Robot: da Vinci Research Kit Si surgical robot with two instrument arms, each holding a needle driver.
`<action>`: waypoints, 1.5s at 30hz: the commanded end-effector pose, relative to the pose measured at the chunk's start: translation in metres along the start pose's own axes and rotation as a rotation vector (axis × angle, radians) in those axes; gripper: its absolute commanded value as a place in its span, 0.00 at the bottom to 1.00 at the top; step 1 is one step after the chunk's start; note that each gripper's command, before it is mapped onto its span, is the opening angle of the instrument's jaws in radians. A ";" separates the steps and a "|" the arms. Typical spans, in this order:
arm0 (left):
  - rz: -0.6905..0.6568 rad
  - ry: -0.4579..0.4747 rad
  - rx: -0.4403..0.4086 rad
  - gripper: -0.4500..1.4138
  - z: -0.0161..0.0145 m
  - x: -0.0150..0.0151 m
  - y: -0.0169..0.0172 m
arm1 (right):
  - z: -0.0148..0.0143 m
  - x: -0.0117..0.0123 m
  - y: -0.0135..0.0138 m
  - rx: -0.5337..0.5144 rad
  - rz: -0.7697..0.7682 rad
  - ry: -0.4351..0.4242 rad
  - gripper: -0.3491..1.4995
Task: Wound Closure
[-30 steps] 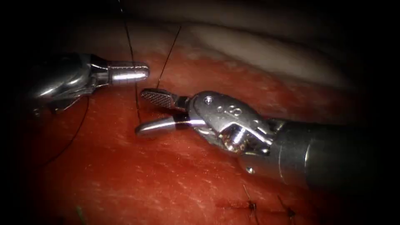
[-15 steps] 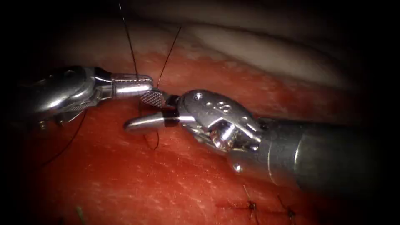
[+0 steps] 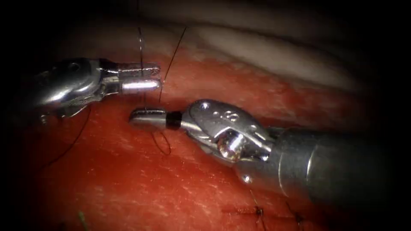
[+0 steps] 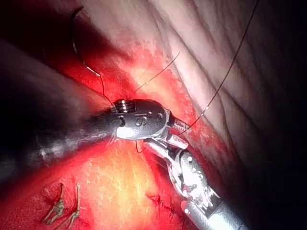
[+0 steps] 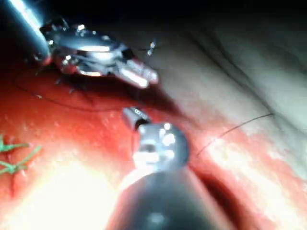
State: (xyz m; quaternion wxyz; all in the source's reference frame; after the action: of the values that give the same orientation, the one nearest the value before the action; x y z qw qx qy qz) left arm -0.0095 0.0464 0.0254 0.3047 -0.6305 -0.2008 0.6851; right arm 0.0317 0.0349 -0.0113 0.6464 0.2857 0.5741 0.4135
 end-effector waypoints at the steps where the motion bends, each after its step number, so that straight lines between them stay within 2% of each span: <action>1: -0.008 -0.001 0.010 0.61 0.0003 -0.0005 -0.0001 | 0.0006 -0.0005 0.0005 -0.006 -0.008 -0.018 0.00; 5: -0.023 0.000 0.019 0.63 -0.0006 0.0010 -0.0007 | 0.0001 -0.0033 0.0008 -0.015 -0.032 -0.064 0.00; 12: -0.047 0.002 0.025 0.63 -0.0004 0.0016 -0.0019 | 0.0002 -0.0052 0.0008 -0.018 -0.043 -0.091 0.00; 20: -0.089 0.002 0.025 0.62 -0.0016 0.0015 -0.0034 | 0.0003 -0.0072 0.0010 -0.022 -0.079 -0.113 0.00; 27: -0.099 0.005 0.031 0.60 -0.0009 0.0020 -0.0038 | 0.0006 -0.0076 0.0010 -0.024 -0.100 -0.119 0.00; 31: -0.107 0.005 0.031 0.55 -0.0010 0.0022 -0.0039 | 0.0006 -0.0076 0.0011 -0.023 -0.111 -0.119 0.00; 33: -0.110 0.014 0.030 0.49 -0.0012 0.0025 -0.0040 | 0.0006 -0.0076 0.0011 -0.023 -0.117 -0.119 0.00; 45: -0.125 0.021 0.038 0.48 -0.0005 0.0035 -0.0051 | 0.0006 -0.0076 0.0009 -0.023 -0.147 -0.132 0.00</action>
State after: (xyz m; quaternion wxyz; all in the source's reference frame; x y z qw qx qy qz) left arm -0.0078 0.0529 0.0254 0.3605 -0.6185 -0.2232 0.6616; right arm 0.0313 0.0285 -0.0068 0.7160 0.2619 0.5427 0.3525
